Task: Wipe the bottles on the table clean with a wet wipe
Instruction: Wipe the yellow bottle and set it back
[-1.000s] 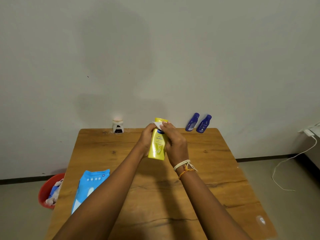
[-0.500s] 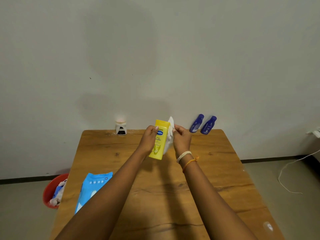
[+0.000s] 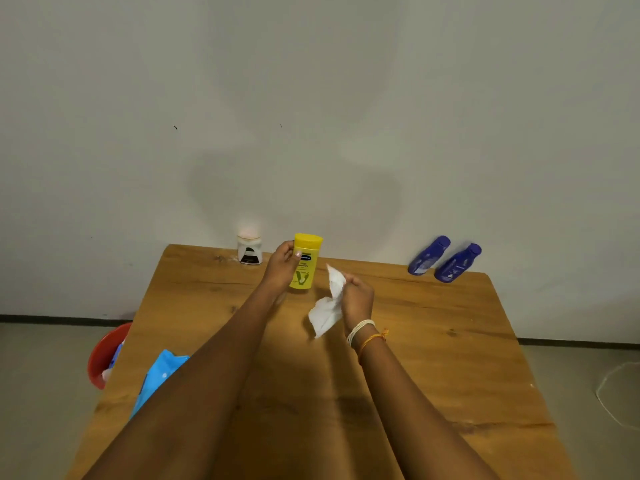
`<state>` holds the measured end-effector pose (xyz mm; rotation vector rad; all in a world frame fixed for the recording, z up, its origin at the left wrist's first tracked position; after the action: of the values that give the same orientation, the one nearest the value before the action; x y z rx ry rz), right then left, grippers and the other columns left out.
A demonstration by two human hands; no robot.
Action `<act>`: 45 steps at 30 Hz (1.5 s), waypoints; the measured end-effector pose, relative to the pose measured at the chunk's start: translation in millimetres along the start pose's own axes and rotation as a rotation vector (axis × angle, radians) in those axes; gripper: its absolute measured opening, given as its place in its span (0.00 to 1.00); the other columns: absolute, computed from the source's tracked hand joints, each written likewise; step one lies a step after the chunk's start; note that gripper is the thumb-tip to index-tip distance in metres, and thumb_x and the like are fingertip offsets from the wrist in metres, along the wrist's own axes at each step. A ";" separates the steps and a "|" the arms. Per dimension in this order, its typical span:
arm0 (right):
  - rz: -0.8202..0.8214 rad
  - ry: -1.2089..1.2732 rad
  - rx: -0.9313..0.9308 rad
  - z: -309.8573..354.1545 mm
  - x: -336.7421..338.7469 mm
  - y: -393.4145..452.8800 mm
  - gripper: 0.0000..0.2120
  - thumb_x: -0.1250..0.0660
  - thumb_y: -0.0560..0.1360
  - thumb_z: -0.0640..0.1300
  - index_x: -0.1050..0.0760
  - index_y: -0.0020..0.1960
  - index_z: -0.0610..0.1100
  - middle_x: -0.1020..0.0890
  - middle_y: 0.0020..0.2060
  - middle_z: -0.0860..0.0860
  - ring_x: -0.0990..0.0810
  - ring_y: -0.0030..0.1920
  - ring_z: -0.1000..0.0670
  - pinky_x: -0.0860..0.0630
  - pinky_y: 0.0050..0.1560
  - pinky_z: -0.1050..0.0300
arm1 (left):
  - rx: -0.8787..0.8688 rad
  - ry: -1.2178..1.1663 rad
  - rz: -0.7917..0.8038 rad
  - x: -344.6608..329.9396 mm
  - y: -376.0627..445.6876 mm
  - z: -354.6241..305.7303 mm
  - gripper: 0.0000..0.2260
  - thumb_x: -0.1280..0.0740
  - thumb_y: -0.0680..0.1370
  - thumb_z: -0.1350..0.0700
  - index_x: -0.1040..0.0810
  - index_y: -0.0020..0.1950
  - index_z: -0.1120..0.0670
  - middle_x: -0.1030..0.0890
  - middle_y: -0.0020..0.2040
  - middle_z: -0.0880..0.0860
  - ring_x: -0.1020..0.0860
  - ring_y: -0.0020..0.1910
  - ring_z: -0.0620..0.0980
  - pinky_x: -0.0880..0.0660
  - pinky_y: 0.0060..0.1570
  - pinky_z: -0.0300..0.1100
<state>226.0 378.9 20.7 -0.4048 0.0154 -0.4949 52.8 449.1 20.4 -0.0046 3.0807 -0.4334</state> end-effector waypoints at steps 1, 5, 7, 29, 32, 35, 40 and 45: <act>0.035 -0.036 -0.017 -5.3 -10.0 9.3 0.13 0.42 0.74 0.33 0.19 0.47 0.39 0.19 0.45 0.45 0.22 0.47 0.46 0.28 0.46 0.58 | -0.007 -0.005 -0.005 1.3 8.2 2.0 0.11 0.41 0.82 0.60 0.29 0.64 0.60 0.22 0.56 0.57 0.22 0.53 0.53 0.23 0.49 0.44; 0.206 -0.286 -0.034 -20.2 -51.3 41.4 0.11 0.33 0.73 0.46 0.22 0.55 0.44 0.20 0.52 0.49 0.23 0.53 0.48 0.28 0.55 0.55 | -0.050 0.030 -0.045 3.9 38.4 5.7 0.12 0.42 0.82 0.58 0.29 0.65 0.57 0.23 0.59 0.55 0.23 0.56 0.51 0.23 0.52 0.42; 0.234 -0.425 0.026 -20.9 -68.0 56.0 0.20 0.32 0.72 0.45 0.28 0.63 0.46 0.22 0.58 0.50 0.25 0.59 0.47 0.28 0.61 0.52 | -0.078 0.072 -0.069 3.7 50.6 6.3 0.13 0.42 0.82 0.57 0.30 0.66 0.57 0.23 0.60 0.55 0.24 0.59 0.52 0.24 0.58 0.45; 0.255 -0.630 0.328 -24.6 -137.9 101.6 0.09 0.35 0.75 0.48 0.23 0.52 0.46 0.17 0.48 0.44 0.20 0.48 0.42 0.22 0.46 0.49 | -0.060 0.132 -0.217 29.3 69.3 46.1 0.16 0.40 0.80 0.63 0.33 0.68 0.62 0.25 0.64 0.60 0.25 0.61 0.55 0.27 0.55 0.39; 0.258 -0.635 0.324 -22.9 -138.8 99.7 0.09 0.35 0.75 0.48 0.23 0.53 0.45 0.17 0.49 0.44 0.20 0.49 0.43 0.23 0.46 0.52 | -0.043 0.130 -0.235 26.9 60.4 49.7 0.17 0.37 0.79 0.64 0.33 0.67 0.62 0.25 0.64 0.58 0.26 0.60 0.52 0.29 0.56 0.40; 0.271 -0.651 0.329 -23.4 -139.3 100.8 0.09 0.35 0.75 0.46 0.24 0.54 0.45 0.17 0.50 0.44 0.20 0.50 0.42 0.23 0.47 0.52 | -0.020 0.147 -0.223 24.3 55.5 53.6 0.19 0.38 0.79 0.63 0.36 0.69 0.63 0.27 0.65 0.58 0.27 0.60 0.51 0.30 0.56 0.40; 0.286 -0.678 0.327 -25.2 -139.5 100.5 0.10 0.36 0.76 0.44 0.24 0.56 0.44 0.18 0.52 0.43 0.20 0.52 0.41 0.24 0.48 0.52 | 0.048 0.142 -0.194 22.6 55.6 64.6 0.21 0.39 0.80 0.63 0.39 0.72 0.62 0.30 0.69 0.60 0.29 0.67 0.59 0.30 0.57 0.41; 0.297 -0.693 0.311 -30.9 -141.4 104.0 0.11 0.36 0.76 0.45 0.25 0.57 0.44 0.18 0.53 0.43 0.20 0.52 0.41 0.25 0.48 0.53 | 0.076 0.180 -0.162 20.8 55.9 68.6 0.26 0.39 0.80 0.61 0.45 0.76 0.60 0.34 0.73 0.59 0.33 0.70 0.58 0.32 0.63 0.45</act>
<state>145.7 516.5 -59.1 -0.2443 -0.6550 -0.0414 34.3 483.8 -61.6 -0.2280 3.2514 -0.5879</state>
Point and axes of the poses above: each hand's wrist, its own y-axis towards the middle knuckle, its own x-axis out of the back of the hand, z = x × y, the point moved 9 cm from there along y, towards the middle knuckle
